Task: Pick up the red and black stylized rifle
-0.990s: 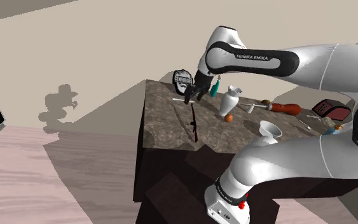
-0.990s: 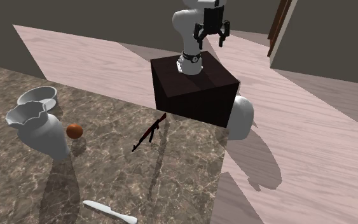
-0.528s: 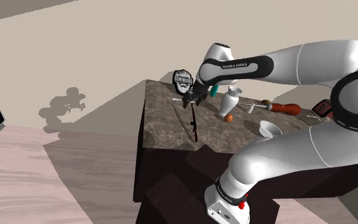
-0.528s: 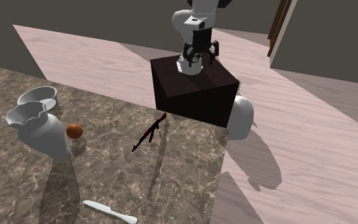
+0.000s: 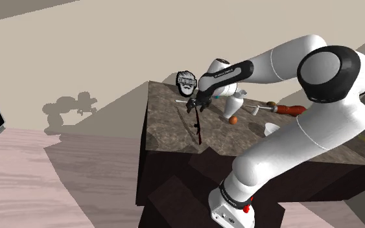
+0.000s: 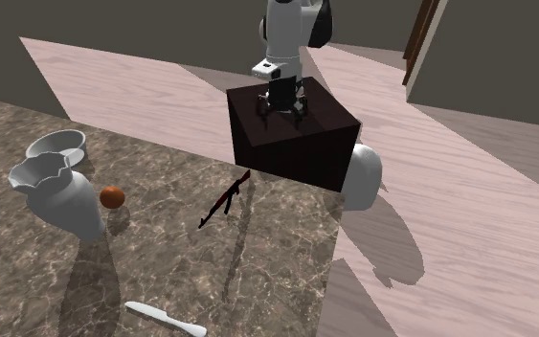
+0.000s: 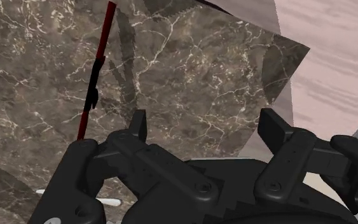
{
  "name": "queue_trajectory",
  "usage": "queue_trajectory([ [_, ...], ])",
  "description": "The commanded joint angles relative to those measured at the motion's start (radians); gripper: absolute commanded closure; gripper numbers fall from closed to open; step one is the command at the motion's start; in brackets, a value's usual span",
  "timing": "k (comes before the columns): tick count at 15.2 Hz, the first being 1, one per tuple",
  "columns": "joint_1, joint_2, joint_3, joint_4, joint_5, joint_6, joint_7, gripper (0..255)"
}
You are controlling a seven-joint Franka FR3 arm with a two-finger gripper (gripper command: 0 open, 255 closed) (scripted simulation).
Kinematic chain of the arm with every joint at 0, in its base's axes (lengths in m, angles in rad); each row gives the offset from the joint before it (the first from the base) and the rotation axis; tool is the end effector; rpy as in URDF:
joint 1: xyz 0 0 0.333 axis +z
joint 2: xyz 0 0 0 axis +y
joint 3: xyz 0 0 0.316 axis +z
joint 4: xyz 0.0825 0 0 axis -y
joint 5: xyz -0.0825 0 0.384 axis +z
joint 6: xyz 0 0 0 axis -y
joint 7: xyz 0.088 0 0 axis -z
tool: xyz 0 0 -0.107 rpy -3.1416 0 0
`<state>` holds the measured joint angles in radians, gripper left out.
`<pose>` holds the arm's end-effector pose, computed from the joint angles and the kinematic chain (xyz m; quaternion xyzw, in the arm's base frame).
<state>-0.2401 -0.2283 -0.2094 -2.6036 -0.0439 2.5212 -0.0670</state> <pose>0.3948 -0.1880 0.3448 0.9825 -0.1720 0.0709 0.0087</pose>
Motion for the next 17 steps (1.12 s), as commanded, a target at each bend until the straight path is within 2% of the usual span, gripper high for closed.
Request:
queue_trajectory([
  [1,-0.009,0.072,-0.022,0.009,0.016,0.075,-0.01,0],
  [5,-0.022,0.223,-0.06,0.056,0.093,0.196,-0.059,0],
  [9,-0.057,0.376,-0.063,0.122,0.229,0.294,-0.149,0],
  [13,-0.141,0.525,-0.014,0.209,0.369,0.368,-0.244,0],
  [17,-0.245,0.665,0.051,0.31,0.466,0.426,-0.308,0],
])
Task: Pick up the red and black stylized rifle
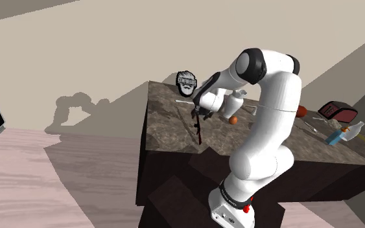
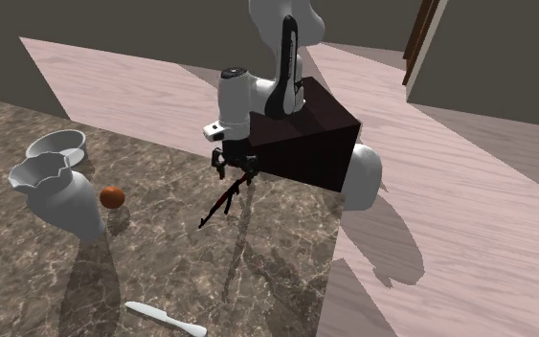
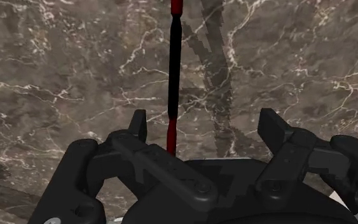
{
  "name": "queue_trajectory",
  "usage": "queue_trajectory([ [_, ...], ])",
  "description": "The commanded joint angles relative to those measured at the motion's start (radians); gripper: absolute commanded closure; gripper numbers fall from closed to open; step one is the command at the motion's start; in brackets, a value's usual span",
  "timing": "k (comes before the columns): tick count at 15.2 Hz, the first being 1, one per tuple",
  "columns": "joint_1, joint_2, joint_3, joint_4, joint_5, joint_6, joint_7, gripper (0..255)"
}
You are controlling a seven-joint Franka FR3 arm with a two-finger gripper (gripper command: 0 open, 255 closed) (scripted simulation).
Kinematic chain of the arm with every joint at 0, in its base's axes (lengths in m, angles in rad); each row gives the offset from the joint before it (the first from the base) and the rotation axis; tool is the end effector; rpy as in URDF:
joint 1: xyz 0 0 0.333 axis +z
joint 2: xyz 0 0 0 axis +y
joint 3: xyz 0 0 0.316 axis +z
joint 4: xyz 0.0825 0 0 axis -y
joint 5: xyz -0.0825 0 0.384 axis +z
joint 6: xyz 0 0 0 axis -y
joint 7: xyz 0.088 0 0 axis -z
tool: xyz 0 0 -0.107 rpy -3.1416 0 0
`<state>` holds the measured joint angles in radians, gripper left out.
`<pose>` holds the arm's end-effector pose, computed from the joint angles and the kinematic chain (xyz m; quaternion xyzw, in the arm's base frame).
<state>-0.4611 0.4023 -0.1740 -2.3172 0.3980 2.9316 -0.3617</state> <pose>0.4166 -0.3406 0.1918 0.9440 -0.3089 0.1130 0.0278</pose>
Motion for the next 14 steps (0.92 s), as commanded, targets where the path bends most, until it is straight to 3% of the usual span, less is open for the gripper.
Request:
queue_trajectory([
  [1,-0.05,0.069,0.031,0.051,0.041,0.028,-0.024,0],
  [11,-0.13,0.199,0.113,0.111,0.088,0.112,-0.073,0],
  [12,-0.13,0.198,0.112,0.111,0.088,0.11,-0.072,255],
  [14,-0.131,0.199,0.113,0.111,0.088,0.111,-0.073,255],
])
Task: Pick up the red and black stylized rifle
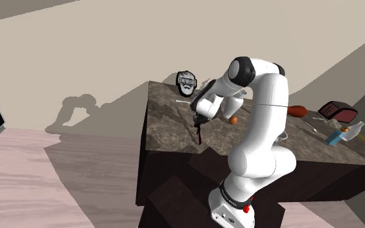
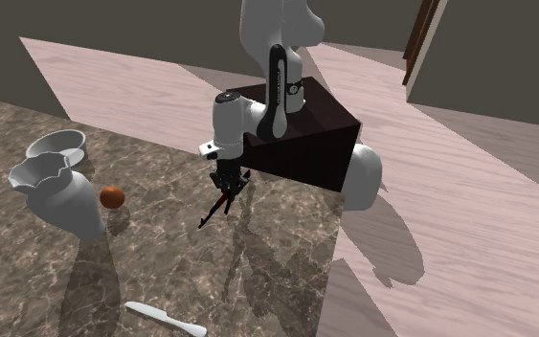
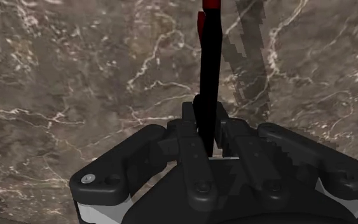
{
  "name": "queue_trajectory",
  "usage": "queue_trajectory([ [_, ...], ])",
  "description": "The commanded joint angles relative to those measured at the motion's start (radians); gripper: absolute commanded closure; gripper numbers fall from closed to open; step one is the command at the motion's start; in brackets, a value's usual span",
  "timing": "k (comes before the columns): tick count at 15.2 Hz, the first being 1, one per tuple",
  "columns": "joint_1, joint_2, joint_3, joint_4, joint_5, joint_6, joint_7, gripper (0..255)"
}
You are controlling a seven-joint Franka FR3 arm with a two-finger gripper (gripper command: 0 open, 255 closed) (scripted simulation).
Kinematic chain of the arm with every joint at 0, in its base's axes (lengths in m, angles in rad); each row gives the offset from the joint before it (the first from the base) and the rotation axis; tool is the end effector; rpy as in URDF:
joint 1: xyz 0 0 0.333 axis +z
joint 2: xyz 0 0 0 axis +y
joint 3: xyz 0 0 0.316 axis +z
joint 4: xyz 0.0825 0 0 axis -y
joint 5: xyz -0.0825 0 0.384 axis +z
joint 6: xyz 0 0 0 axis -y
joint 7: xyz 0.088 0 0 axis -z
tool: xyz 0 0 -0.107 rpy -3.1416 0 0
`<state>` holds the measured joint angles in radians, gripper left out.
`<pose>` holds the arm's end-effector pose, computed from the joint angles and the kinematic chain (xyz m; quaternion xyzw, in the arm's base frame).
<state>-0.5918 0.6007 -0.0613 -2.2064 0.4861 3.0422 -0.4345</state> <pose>0.4169 -0.3658 0.1268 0.9352 -0.3318 0.1196 0.0304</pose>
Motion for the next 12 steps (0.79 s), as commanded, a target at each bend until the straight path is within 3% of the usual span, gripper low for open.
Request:
queue_trajectory([
  [1,-0.001,0.001,0.001,0.001,0.0,0.001,0.0,255],
  [7,0.0,0.0,0.0,0.0,0.0,0.001,0.0,255],
  [12,0.04,-0.068,-0.046,-0.026,-0.02,-0.047,0.025,255],
])
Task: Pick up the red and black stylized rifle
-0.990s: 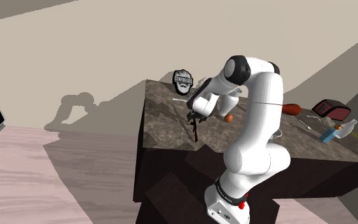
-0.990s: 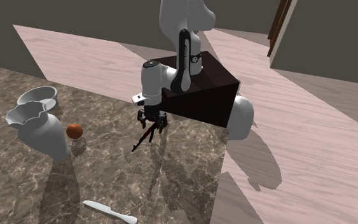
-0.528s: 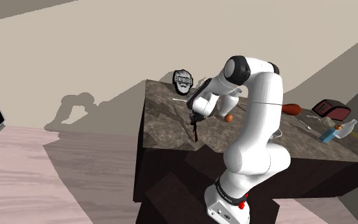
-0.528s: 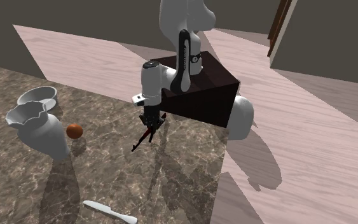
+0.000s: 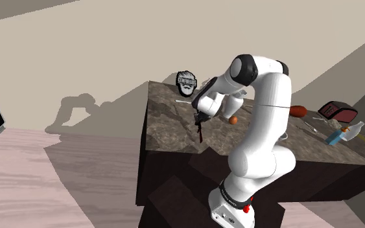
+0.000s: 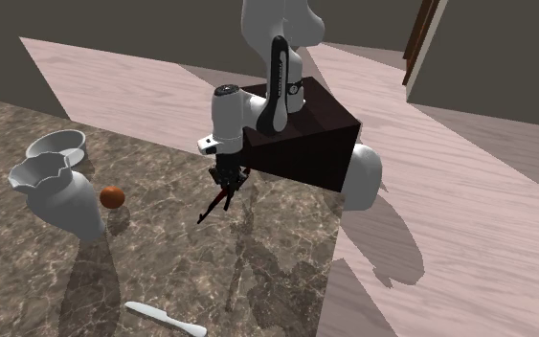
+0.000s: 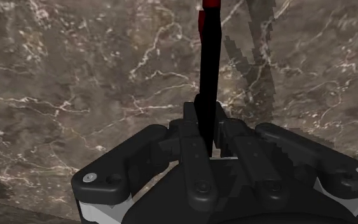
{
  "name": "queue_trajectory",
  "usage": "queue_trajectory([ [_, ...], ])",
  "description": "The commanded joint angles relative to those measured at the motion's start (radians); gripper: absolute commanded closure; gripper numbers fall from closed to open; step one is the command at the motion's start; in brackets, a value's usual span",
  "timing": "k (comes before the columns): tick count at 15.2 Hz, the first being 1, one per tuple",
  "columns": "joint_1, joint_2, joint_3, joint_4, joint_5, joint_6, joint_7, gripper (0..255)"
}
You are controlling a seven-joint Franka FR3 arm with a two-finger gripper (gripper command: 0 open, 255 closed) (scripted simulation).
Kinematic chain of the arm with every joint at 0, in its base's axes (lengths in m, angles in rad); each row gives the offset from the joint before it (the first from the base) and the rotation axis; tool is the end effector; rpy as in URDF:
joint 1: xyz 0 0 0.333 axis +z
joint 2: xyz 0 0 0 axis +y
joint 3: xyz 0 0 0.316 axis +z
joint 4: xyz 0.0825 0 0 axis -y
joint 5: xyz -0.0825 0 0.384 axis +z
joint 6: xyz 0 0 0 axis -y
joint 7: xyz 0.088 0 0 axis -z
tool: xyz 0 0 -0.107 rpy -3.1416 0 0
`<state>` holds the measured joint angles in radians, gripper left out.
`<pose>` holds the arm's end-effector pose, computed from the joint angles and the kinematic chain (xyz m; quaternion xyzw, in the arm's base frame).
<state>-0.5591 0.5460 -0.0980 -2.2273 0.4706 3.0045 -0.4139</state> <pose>0.4172 -0.3655 0.1479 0.9352 -0.3318 0.1198 0.0306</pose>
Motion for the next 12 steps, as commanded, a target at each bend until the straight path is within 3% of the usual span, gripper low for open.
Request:
queue_trajectory([
  [1,0.016,-0.027,-0.019,-0.01,-0.01,-0.019,0.011,255],
  [12,0.09,-0.145,-0.109,-0.042,-0.076,-0.112,0.074,255],
])
